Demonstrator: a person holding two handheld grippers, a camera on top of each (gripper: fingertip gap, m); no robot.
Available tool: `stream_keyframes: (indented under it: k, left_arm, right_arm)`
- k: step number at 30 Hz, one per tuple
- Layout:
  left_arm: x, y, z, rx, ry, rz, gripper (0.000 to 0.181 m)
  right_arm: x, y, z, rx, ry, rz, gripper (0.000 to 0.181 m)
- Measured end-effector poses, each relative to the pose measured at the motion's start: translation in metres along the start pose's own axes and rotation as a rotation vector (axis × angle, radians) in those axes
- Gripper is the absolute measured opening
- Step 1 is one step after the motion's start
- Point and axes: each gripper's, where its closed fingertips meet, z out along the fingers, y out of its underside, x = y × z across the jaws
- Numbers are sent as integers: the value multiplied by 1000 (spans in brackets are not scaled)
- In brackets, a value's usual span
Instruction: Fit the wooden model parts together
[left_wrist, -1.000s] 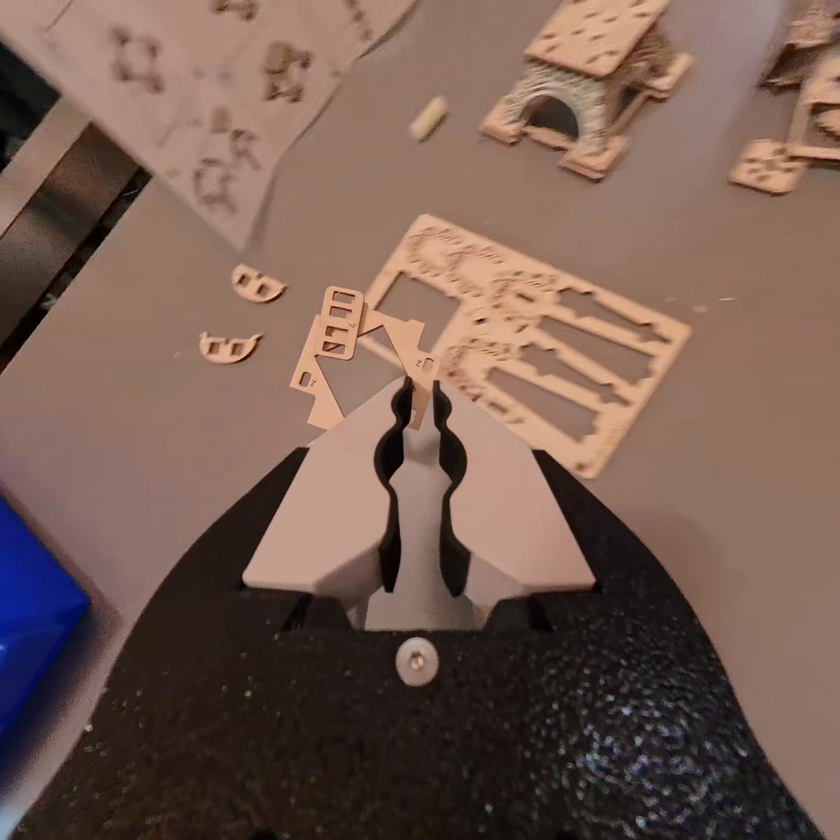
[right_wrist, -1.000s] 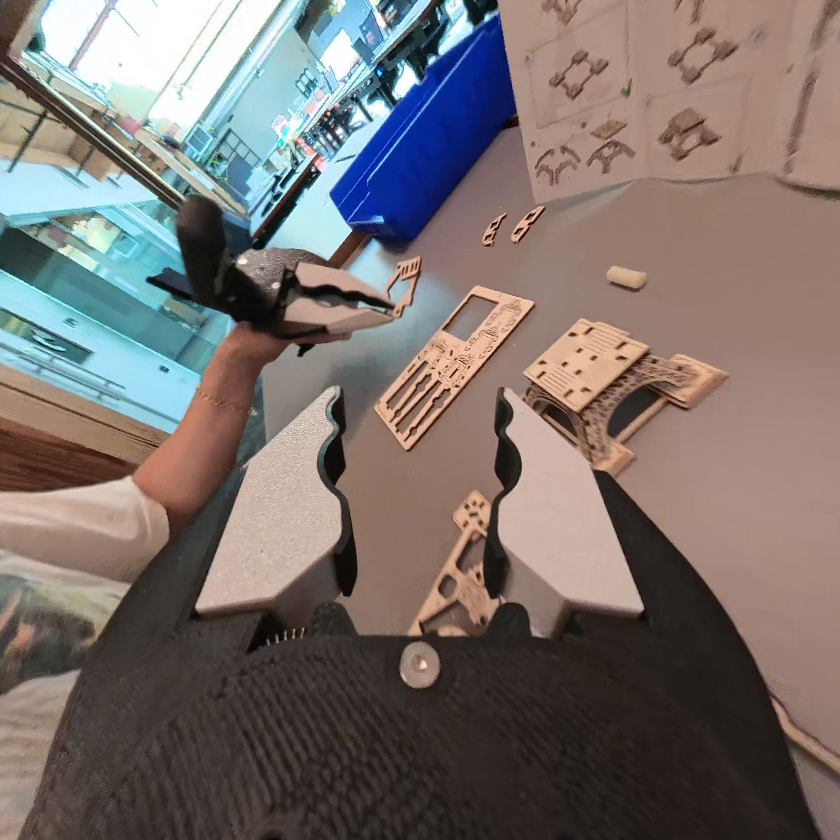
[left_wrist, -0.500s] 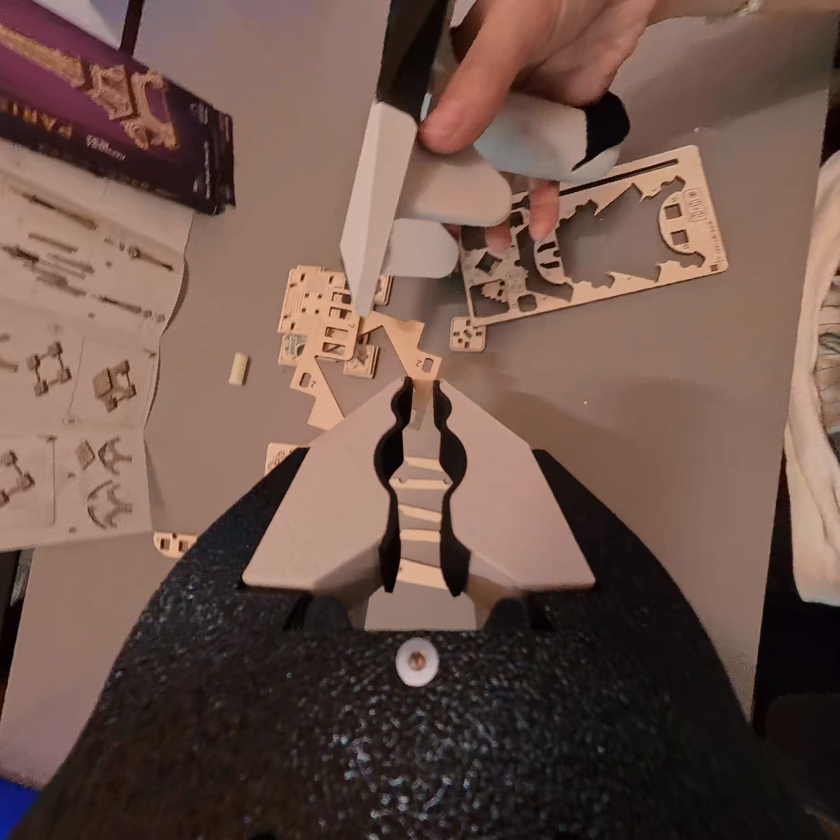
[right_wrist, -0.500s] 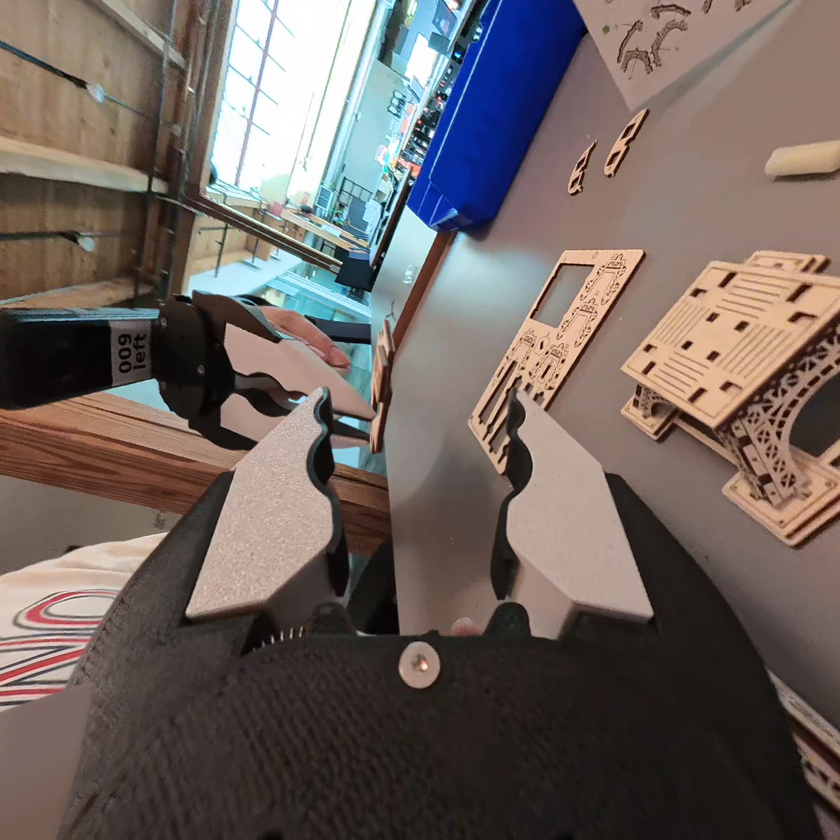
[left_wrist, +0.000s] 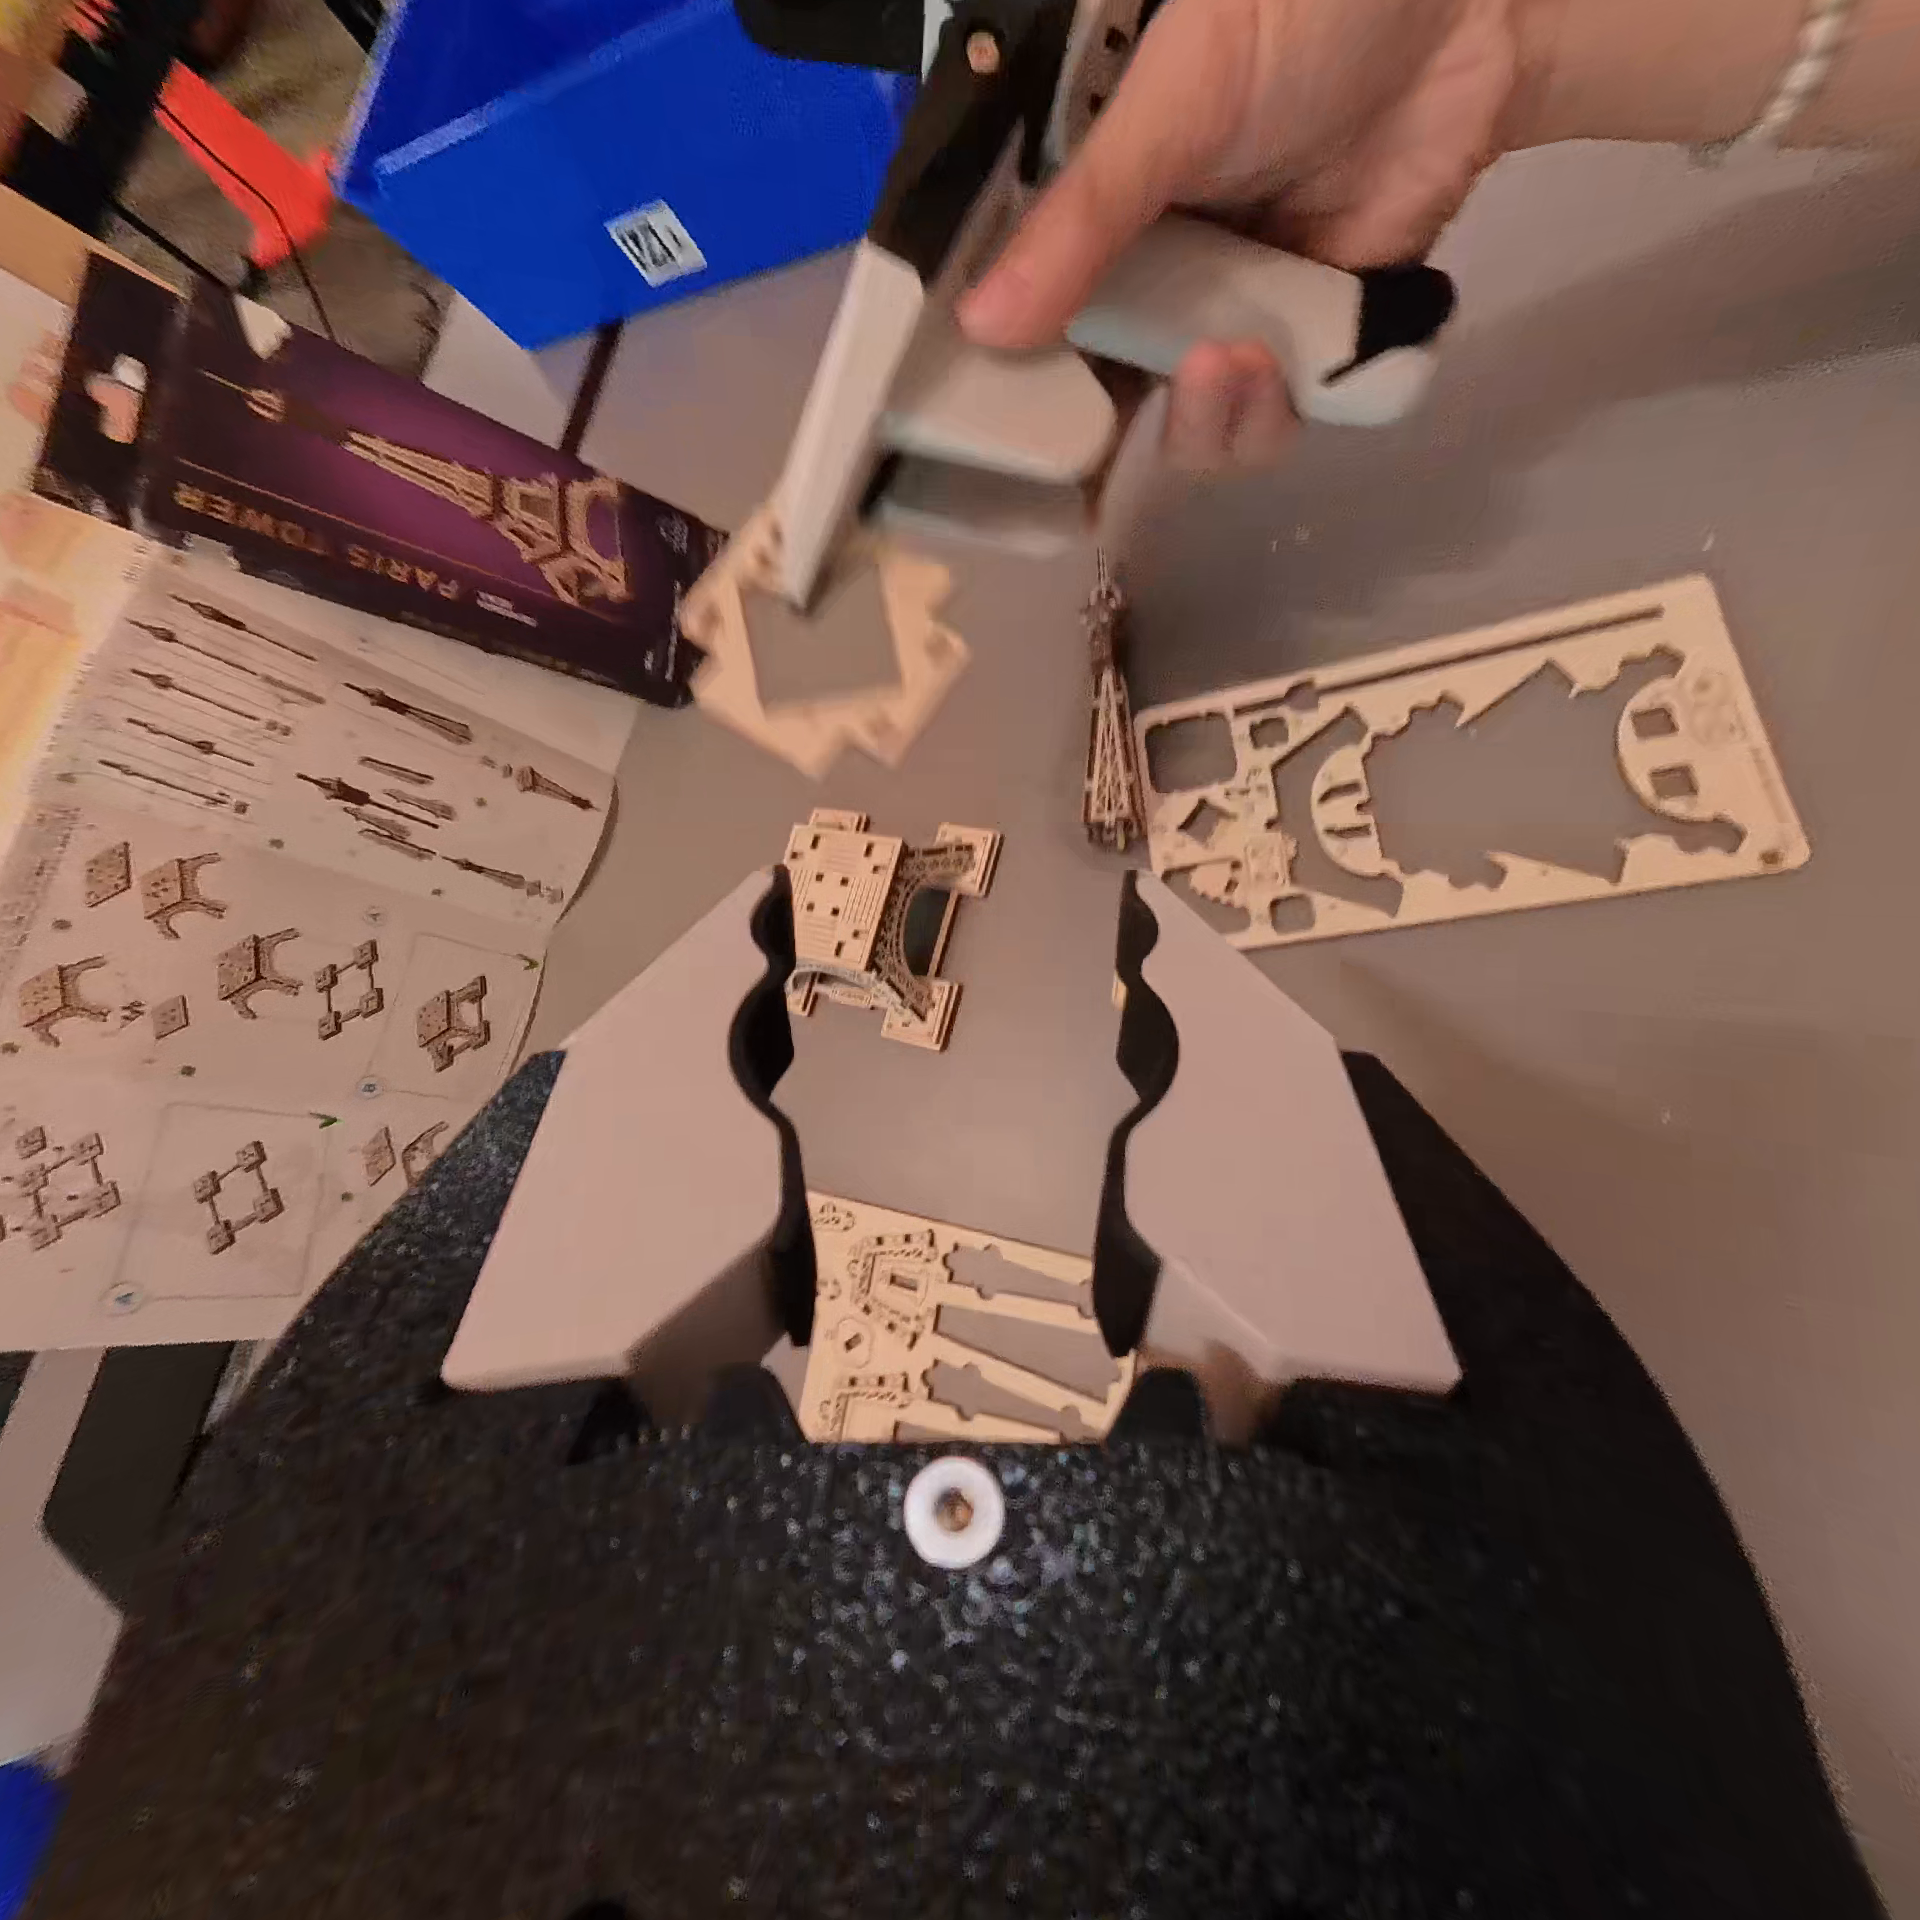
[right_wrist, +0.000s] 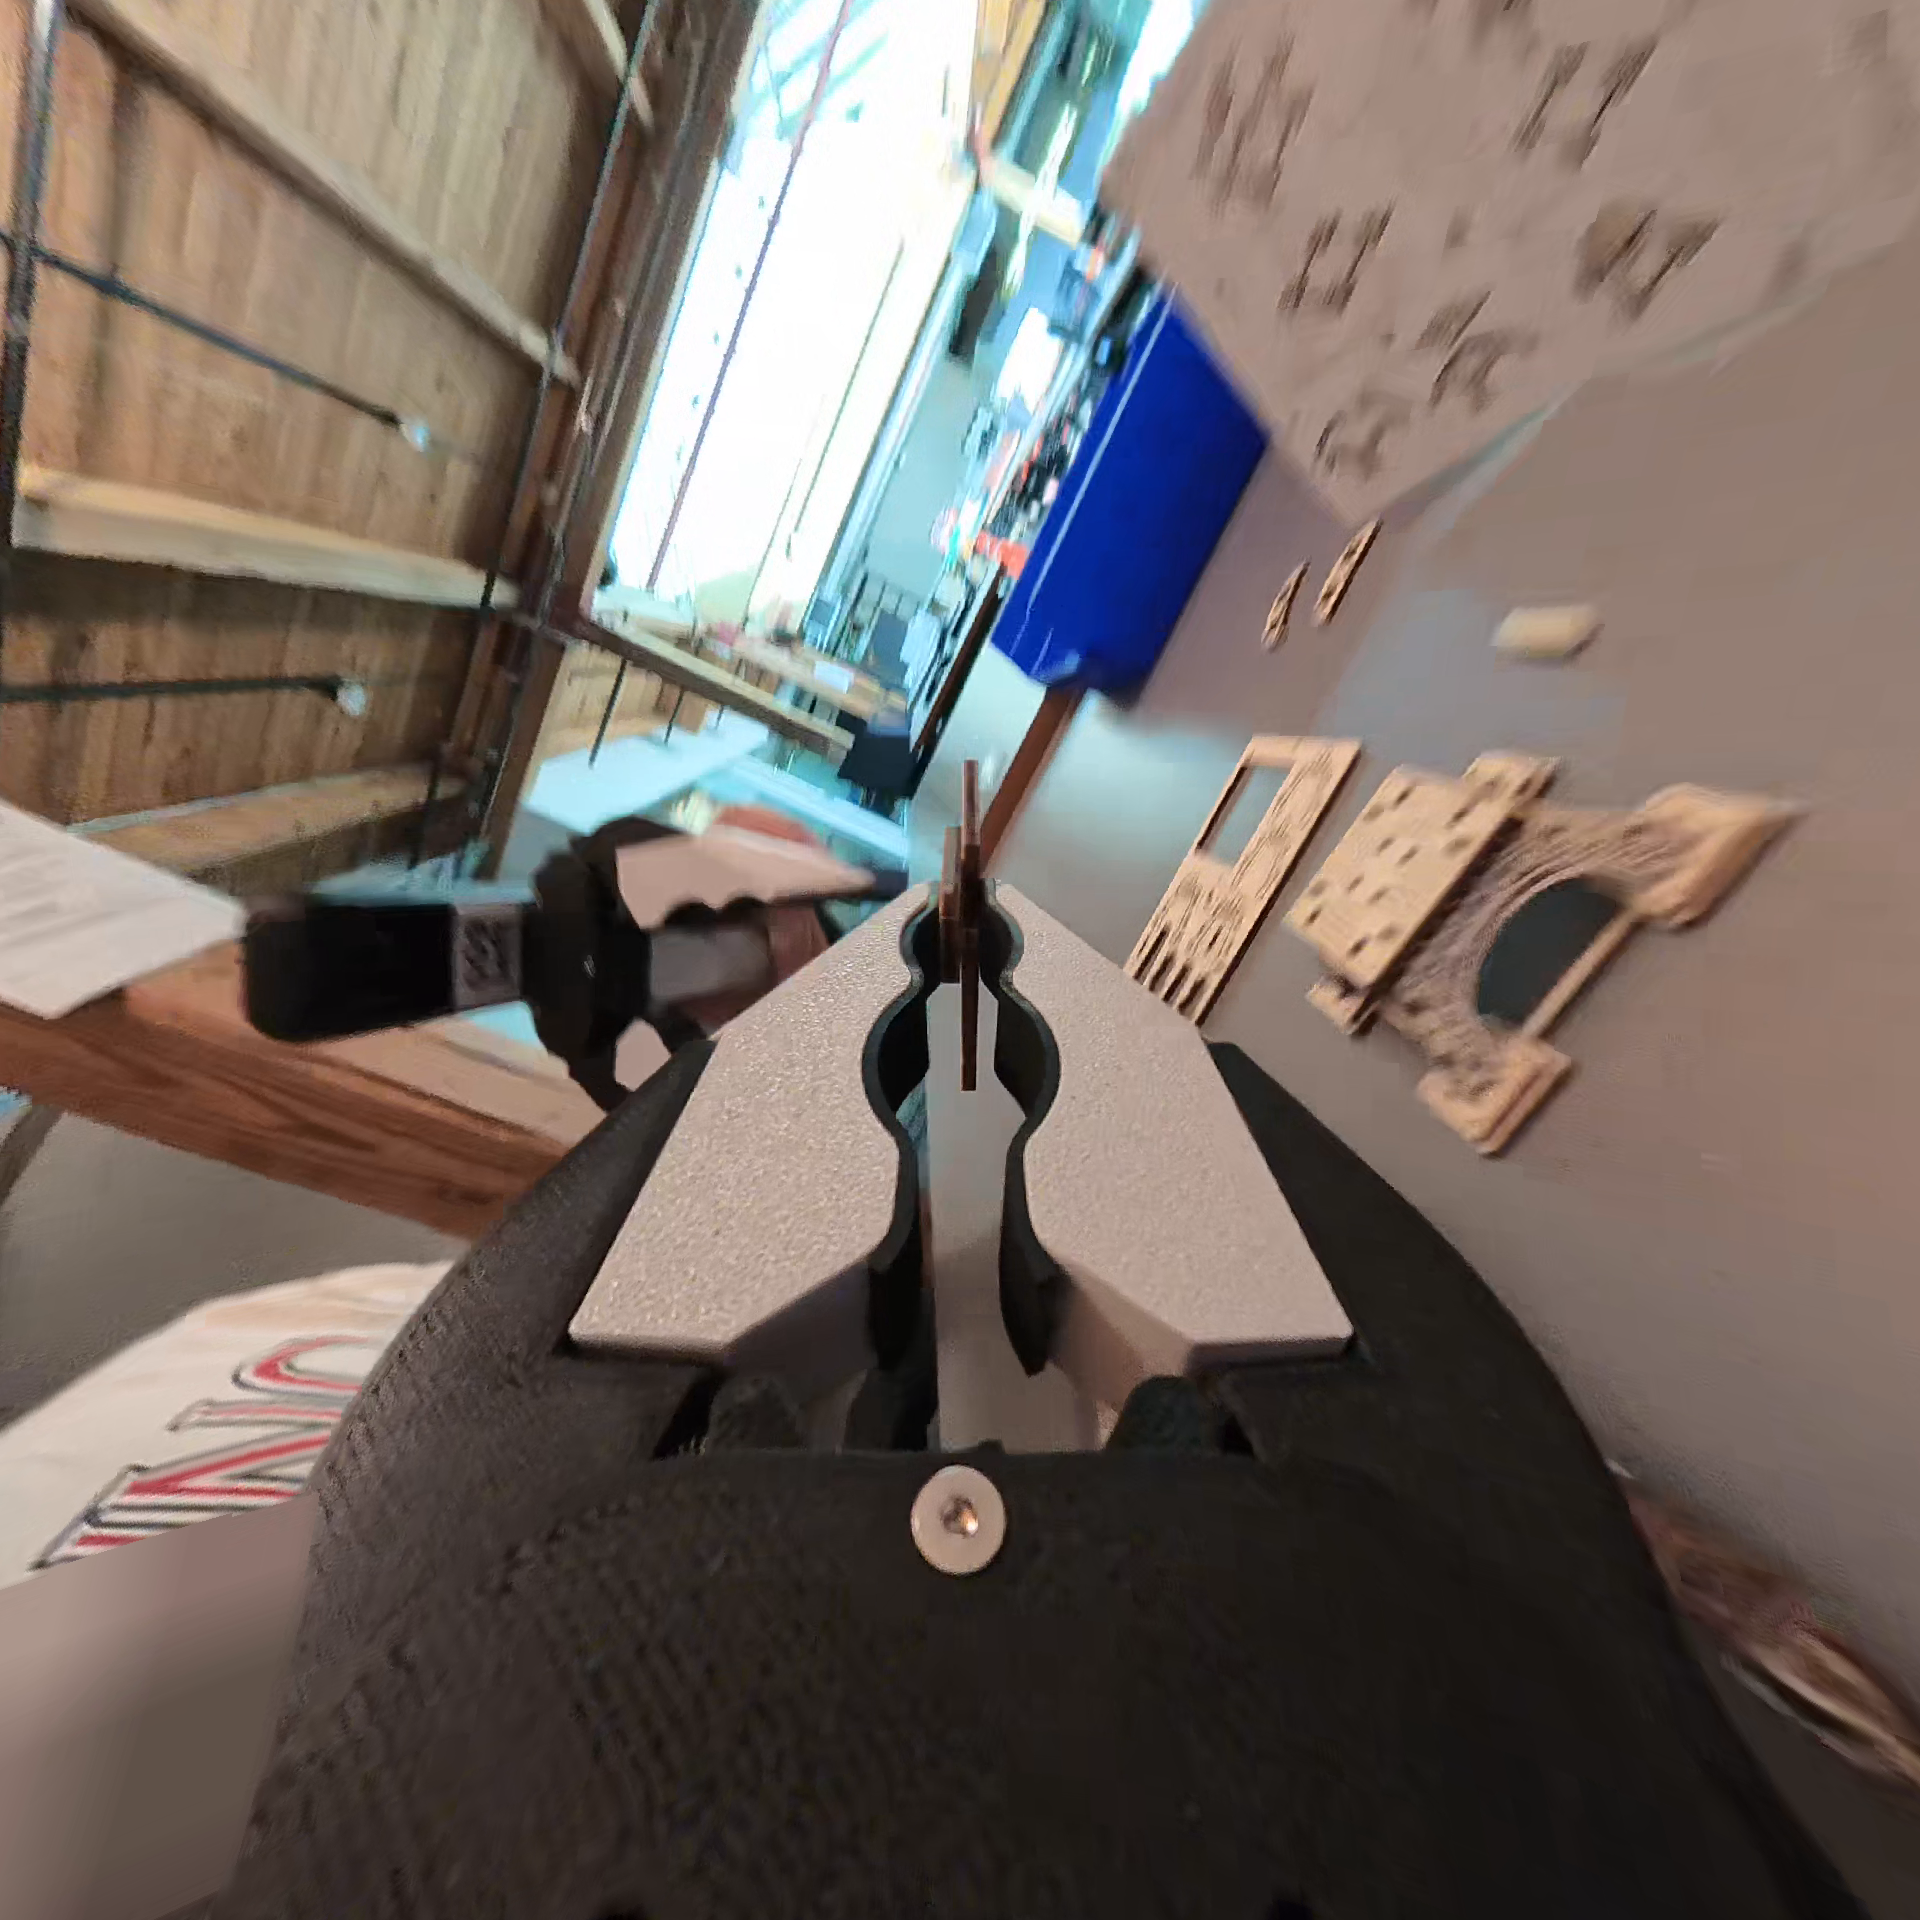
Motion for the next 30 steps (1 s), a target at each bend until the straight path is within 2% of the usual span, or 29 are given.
stream_keyframes:
  k: [1, 4, 7, 9, 10, 12, 15, 16, 18, 20, 22, 27, 30]
  left_arm:
    - [2, -2, -3, 36, -3, -25, 60]
    - [17, 13, -7, 56, 32, -104, 55]
    - [27, 48, -4, -10, 18, -161, 52]
    - [33, 68, -2, -27, 18, -224, 51]
    - [35, 76, -1, -28, 16, -263, 49]
    - [35, 89, 0, -34, 9, -341, 47]
    - [30, 103, -1, -43, -12, -420, 45]
    - [27, 107, -2, -47, -23, -435, 45]
    - [17, 116, -7, -63, -67, -462, 45]
    - [1, 129, -15, -84, -136, -483, 43]
    - [-23, 146, -25, -110, -228, -506, 42]
    - [-106, 211, -33, -214, -438, -691, 45]
    - [-151, 239, -21, -249, -492, -703, 43]
  right_arm:
    - [0, -22, -19, 54, 18, -17, 3]
    - [12, -110, -105, 271, 192, -130, 3]
    - [45, -191, -217, 488, 535, -228, 3]
    - [66, -221, -275, 560, 703, -210, 3]
    - [74, -230, -290, 564, 744, -199, 3]
    - [98, -240, -303, 520, 818, -166, 3]
    - [126, -253, -302, 509, 794, -72, 3]
    - [135, -256, -301, 504, 777, -46, 14]
    - [158, -254, -313, 483, 886, -9, 69]
    - [164, -252, -331, 471, 1022, -72, 87]
    - [158, -249, -346, 460, 1109, -135, 104]
    - [115, -219, -365, 419, 1231, -323, 109]
    - [83, -184, -348, 384, 1207, -450, 109]
